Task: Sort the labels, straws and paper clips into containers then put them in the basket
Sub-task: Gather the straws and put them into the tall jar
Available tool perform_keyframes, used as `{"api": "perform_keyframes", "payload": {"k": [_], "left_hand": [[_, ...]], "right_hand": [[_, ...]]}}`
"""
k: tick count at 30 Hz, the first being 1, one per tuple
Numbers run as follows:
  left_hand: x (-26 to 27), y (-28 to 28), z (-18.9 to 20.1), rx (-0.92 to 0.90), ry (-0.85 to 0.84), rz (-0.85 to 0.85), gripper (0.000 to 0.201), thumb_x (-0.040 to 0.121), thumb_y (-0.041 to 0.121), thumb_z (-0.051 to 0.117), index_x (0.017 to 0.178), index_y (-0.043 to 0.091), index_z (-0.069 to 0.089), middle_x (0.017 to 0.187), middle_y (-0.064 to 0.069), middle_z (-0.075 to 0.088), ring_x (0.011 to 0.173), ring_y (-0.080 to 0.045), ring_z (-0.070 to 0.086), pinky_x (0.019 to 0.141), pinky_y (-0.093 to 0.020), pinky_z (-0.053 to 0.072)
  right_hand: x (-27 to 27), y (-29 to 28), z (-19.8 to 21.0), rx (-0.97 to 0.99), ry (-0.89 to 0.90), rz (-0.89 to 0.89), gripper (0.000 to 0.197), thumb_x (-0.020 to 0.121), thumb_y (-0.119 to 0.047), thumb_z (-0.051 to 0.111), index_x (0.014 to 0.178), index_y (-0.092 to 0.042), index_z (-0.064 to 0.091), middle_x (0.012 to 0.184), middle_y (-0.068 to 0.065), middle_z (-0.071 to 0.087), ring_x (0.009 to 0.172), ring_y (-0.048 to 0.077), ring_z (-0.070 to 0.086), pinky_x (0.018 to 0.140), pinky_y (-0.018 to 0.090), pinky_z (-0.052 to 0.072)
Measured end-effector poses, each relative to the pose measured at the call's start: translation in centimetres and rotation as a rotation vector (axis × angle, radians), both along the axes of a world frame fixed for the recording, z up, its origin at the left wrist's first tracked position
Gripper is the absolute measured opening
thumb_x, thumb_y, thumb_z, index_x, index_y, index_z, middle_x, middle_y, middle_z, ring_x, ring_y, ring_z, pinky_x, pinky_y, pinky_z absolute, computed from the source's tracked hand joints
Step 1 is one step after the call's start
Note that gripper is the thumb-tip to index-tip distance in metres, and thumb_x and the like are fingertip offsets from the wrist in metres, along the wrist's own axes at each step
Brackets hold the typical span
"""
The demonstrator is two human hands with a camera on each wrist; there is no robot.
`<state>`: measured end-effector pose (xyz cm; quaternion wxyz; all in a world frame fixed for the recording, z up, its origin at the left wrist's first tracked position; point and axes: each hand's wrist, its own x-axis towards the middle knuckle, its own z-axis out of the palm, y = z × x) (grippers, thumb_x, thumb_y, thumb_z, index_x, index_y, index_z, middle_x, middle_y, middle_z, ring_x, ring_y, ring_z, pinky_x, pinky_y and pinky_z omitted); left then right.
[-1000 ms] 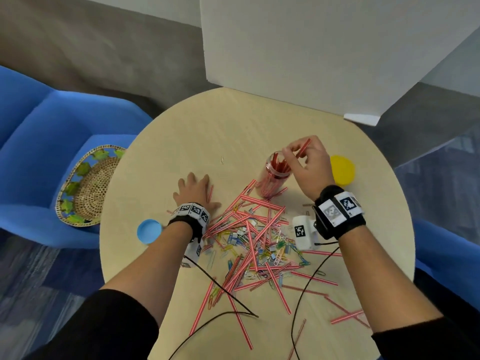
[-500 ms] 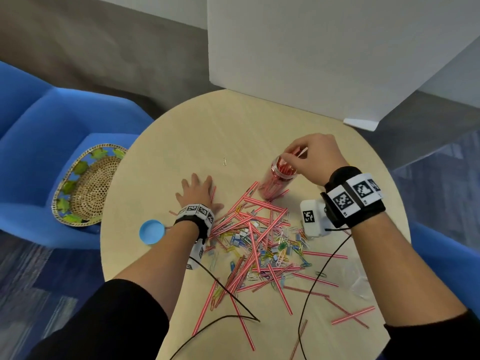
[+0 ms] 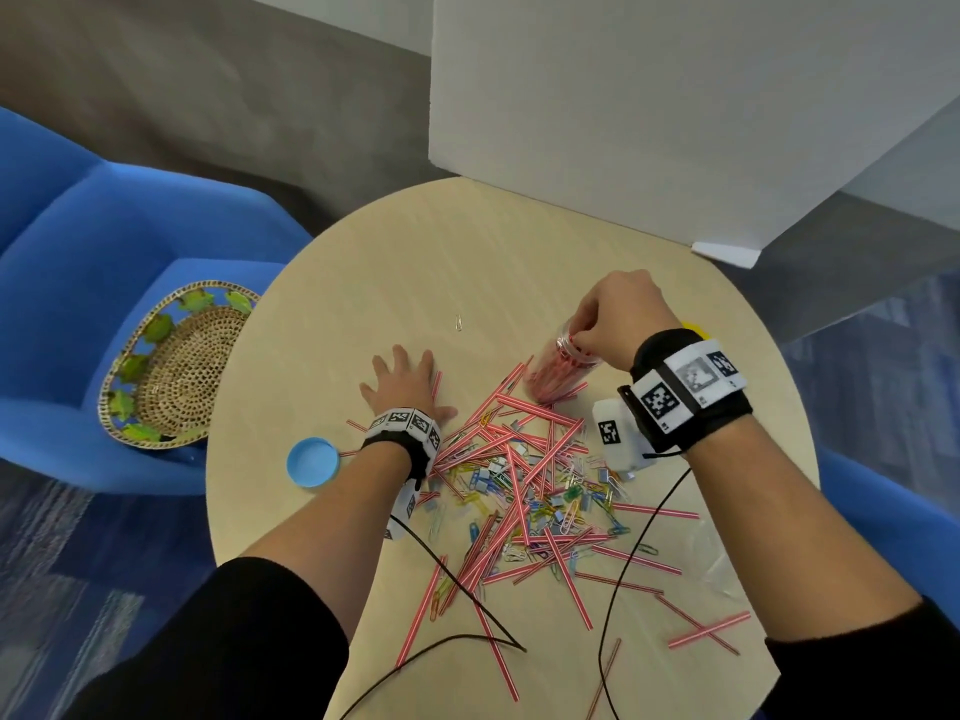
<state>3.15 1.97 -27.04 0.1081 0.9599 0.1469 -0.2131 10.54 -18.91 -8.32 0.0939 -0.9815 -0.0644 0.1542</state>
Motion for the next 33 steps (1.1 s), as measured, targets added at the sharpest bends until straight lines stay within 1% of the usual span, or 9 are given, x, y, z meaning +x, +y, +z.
{"api": "perform_keyframes", "payload": {"k": [6, 10, 12, 15, 17, 20, 25, 29, 33], "left_hand": [[0.2, -0.1, 0.7, 0.017, 0.044, -0.012, 0.087, 0.073, 0.059, 0.073, 0.142, 0.032, 0.028, 0.151, -0.009, 0.023, 0.136, -0.038, 0.026, 0.101, -0.059, 0.038], [0.1, -1.7, 1.9, 0.168, -0.062, -0.253, 0.048, 0.086, 0.042, 0.063, 0.127, 0.019, 0.052, 0.131, -0.01, 0.046, 0.121, -0.03, 0.044, 0.1, -0.046, 0.039], [-0.7, -3.2, 1.9, 0.103, -0.13, -0.352, 0.038, 0.09, 0.037, 0.057, 0.121, 0.016, 0.056, 0.123, -0.009, 0.051, 0.114, -0.028, 0.047, 0.095, -0.04, 0.043], [-1.6, -4.5, 1.3, -0.075, -0.176, -0.367, 0.035, 0.095, 0.041, 0.05, 0.12, 0.018, 0.057, 0.117, -0.009, 0.055, 0.109, -0.028, 0.05, 0.092, -0.039, 0.045], [-1.6, -5.1, 0.9, -0.178, -0.204, -0.3, 0.033, 0.097, 0.038, 0.047, 0.121, 0.019, 0.059, 0.113, -0.007, 0.058, 0.104, -0.028, 0.053, 0.09, -0.039, 0.047], [-1.4, -5.8, 0.5, -0.276, -0.229, -0.229, 0.03, 0.097, 0.034, 0.049, 0.119, 0.019, 0.063, 0.102, -0.007, 0.06, 0.093, -0.026, 0.058, 0.082, -0.039, 0.052], [0.0, -6.0, 0.6, -0.342, -0.173, -0.194, 0.027, 0.094, 0.018, 0.055, 0.12, 0.017, 0.061, 0.101, -0.008, 0.064, 0.092, -0.027, 0.061, 0.082, -0.038, 0.052], [0.5, -5.2, 1.1, -0.35, -0.127, -0.167, 0.032, 0.093, 0.006, 0.052, 0.121, 0.018, 0.06, 0.101, -0.012, 0.068, 0.09, -0.03, 0.065, 0.078, -0.036, 0.054], [0.8, -4.3, 1.1, -0.434, -0.1, -0.079, 0.027, 0.093, 0.011, 0.056, 0.115, 0.02, 0.067, 0.094, -0.01, 0.073, 0.081, -0.023, 0.067, 0.073, -0.029, 0.054]], "right_hand": [[-1.0, -0.1, 0.3, 0.019, -0.055, -0.032, 0.016, 0.083, -0.01, 0.067, 0.089, -0.019, 0.079, 0.092, 0.0, 0.073, 0.088, 0.02, 0.067, 0.084, 0.029, 0.054], [-4.7, -1.6, 1.9, 0.223, -0.225, -0.058, 0.011, 0.085, -0.017, 0.067, 0.087, -0.023, 0.076, 0.077, -0.008, 0.067, 0.077, 0.01, 0.062, 0.075, 0.021, 0.048], [-7.3, -1.0, -0.6, 0.222, -0.034, 0.046, 0.013, 0.088, -0.018, 0.067, 0.098, -0.02, 0.075, 0.088, -0.007, 0.069, 0.08, 0.007, 0.063, 0.077, 0.02, 0.052], [-9.4, -0.1, -7.0, 0.08, 0.19, 0.125, 0.034, 0.093, -0.015, 0.062, 0.126, -0.02, 0.063, 0.126, 0.0, 0.065, 0.109, 0.016, 0.063, 0.097, 0.033, 0.052], [-9.6, 0.3, -10.2, -0.001, 0.188, 0.162, 0.049, 0.093, -0.004, 0.056, 0.138, -0.023, 0.052, 0.138, 0.002, 0.056, 0.119, 0.023, 0.059, 0.101, 0.039, 0.05], [-9.5, 0.8, -13.3, -0.023, 0.148, 0.199, 0.065, 0.088, 0.006, 0.054, 0.145, -0.022, 0.041, 0.143, 0.006, 0.049, 0.113, 0.029, 0.062, 0.095, 0.042, 0.053], [-8.8, 0.9, -15.7, -0.118, 0.065, 0.208, 0.052, 0.089, 0.008, 0.052, 0.137, -0.007, 0.044, 0.137, 0.013, 0.048, 0.103, 0.031, 0.064, 0.086, 0.04, 0.055], [-8.3, 0.7, -16.2, -0.108, 0.067, 0.156, 0.025, 0.092, 0.0, 0.052, 0.112, -0.011, 0.064, 0.107, 0.008, 0.063, 0.094, 0.028, 0.065, 0.079, 0.038, 0.056], [-7.6, 0.1, -15.6, -0.116, 0.065, 0.159, 0.018, 0.092, -0.011, 0.056, 0.103, -0.015, 0.07, 0.095, 0.006, 0.068, 0.088, 0.026, 0.065, 0.073, 0.034, 0.056]]}}
